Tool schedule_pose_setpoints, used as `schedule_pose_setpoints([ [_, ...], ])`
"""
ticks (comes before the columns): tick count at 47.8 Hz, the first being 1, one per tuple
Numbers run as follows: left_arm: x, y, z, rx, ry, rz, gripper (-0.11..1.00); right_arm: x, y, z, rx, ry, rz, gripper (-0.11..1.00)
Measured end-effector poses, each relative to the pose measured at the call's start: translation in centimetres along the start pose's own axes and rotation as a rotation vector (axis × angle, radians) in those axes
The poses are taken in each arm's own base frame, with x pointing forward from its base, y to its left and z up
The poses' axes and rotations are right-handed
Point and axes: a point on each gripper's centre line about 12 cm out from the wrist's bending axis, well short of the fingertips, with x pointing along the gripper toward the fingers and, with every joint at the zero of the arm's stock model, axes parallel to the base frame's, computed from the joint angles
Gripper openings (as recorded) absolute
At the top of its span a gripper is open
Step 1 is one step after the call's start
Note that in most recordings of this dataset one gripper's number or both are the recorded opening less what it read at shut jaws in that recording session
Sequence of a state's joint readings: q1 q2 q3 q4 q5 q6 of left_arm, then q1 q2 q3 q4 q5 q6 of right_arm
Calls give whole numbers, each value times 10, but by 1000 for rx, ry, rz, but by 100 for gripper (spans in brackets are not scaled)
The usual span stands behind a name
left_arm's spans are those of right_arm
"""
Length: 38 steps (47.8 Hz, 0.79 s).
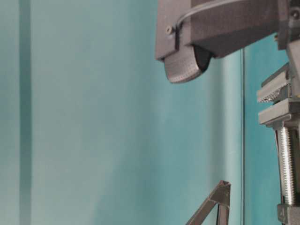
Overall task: Insert the USB cable into the fixed female connector.
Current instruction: 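Align the USB plug with the port between the vise jaws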
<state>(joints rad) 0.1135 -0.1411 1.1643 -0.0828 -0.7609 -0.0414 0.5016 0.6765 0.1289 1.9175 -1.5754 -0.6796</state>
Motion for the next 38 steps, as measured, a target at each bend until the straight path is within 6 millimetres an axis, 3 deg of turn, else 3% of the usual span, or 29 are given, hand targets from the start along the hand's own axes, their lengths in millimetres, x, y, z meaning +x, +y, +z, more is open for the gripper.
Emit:
schedule_pose_setpoints([
  [16,0,-3,0,2,1,-9,2,14,0,3,8,-2,-33,22],
  [38,-1,-3,-2,5,6,-12,2,17,0,4,8,-1,-40,22],
])
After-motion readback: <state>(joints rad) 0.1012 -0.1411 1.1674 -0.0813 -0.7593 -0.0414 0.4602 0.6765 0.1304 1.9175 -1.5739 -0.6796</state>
